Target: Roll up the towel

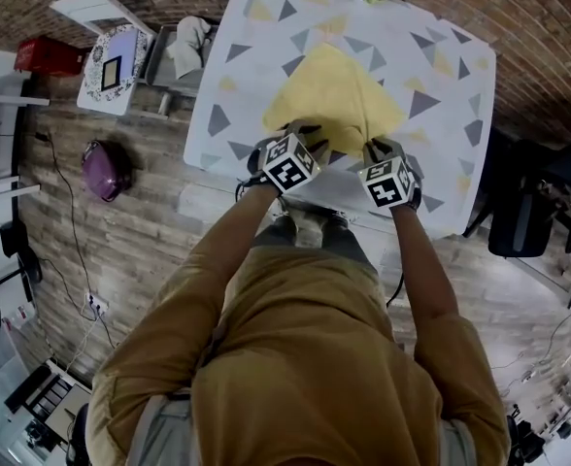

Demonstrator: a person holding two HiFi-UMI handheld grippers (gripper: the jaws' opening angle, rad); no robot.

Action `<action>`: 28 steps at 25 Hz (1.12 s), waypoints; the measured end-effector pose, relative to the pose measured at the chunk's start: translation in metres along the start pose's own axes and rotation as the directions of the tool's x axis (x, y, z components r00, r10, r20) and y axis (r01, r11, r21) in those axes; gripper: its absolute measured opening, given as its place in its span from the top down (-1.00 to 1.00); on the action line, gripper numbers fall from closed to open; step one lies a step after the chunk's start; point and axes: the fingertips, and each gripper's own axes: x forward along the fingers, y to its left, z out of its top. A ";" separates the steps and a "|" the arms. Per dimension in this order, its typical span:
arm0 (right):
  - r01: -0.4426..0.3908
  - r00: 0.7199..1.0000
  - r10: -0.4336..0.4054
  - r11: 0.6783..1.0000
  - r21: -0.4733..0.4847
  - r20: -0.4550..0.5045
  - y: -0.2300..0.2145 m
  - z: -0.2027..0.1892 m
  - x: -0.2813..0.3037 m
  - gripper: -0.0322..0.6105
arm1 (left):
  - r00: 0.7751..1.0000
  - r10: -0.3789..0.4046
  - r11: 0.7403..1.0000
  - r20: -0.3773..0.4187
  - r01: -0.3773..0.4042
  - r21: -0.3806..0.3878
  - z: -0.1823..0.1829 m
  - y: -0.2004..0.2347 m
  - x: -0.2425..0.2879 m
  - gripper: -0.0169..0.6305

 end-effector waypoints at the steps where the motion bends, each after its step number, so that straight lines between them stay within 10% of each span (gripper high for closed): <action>1: 0.001 1.000 -0.001 1.000 0.002 0.002 0.000 0.001 0.000 0.79 | 1.000 0.016 1.000 0.012 -0.016 -0.011 0.000 0.002 -0.001 0.49; 7: 0.072 0.989 -0.084 0.993 0.094 0.122 -0.031 0.015 -0.035 0.78 | 0.969 0.183 0.976 0.168 -0.157 -0.153 0.006 0.034 -0.052 0.24; 16: 0.078 0.967 -0.110 0.986 0.145 0.228 -0.009 0.002 -0.088 0.78 | 0.959 0.223 0.969 0.176 -0.197 -0.152 -0.034 0.013 -0.096 0.24; 28: -0.063 0.983 0.086 0.988 -0.141 0.159 0.065 0.001 -0.048 0.53 | 0.988 0.064 0.992 0.140 -0.078 0.099 -0.025 -0.030 -0.059 0.46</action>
